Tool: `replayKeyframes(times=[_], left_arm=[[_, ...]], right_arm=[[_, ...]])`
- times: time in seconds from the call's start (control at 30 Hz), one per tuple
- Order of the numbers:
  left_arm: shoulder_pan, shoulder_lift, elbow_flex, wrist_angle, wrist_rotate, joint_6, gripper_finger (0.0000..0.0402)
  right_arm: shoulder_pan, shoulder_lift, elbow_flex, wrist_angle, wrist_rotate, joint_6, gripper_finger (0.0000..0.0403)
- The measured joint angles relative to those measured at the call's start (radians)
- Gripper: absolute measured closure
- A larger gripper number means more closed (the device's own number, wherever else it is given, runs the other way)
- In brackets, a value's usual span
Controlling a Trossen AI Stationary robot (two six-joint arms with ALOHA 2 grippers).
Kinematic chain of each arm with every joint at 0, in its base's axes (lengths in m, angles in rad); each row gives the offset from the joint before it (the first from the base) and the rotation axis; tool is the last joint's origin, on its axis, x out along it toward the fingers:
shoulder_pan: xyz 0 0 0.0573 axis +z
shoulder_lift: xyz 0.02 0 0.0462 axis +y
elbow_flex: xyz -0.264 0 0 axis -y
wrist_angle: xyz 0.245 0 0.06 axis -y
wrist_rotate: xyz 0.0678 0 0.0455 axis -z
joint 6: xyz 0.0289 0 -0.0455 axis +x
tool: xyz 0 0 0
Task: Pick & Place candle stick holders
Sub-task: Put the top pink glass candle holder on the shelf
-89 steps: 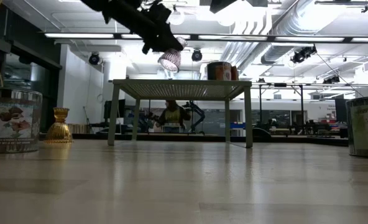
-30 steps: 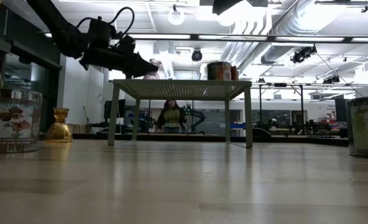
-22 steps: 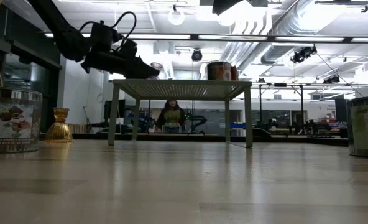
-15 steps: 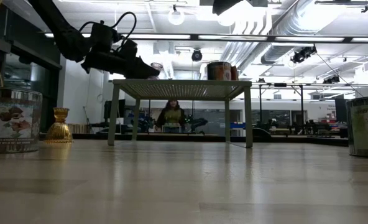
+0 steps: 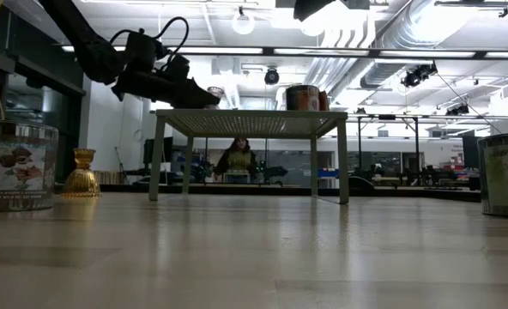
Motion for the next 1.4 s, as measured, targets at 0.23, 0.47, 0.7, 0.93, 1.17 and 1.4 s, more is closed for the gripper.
replayKeyframes(times=[0.23,0.47,0.7,0.93,1.17,1.4], left_arm=[[0.0,0.0,0.0,-0.005,0.0,0.004,0.0282],[0.0,0.0,0.0,-0.023,0.009,0.005,0.0282],[0.0,0.0,0.0,-0.045,0.048,0.005,0.0282],[0.0,0.0,-0.002,-0.053,0.061,-0.001,0.0267],[0.0,0.002,-0.005,-0.072,0.064,-0.023,0.0193],[0.0,-0.017,-0.008,-0.085,0.057,-0.038,0.0155]], right_arm=[[0.0,0.0,0.0,0.0,0.0,-0.011,0.0292],[0.0,0.0,0.0,0.0,0.001,-0.011,0.0292],[0.0,0.0,0.0,0.001,0.005,-0.012,0.0292],[0.0,0.0,0.0,0.001,0.004,-0.016,0.0292],[0.0,0.0,0.0,0.001,0.003,-0.03,0.0292],[0.0,0.0,0.0,0.001,0.0,-0.038,0.0292]])
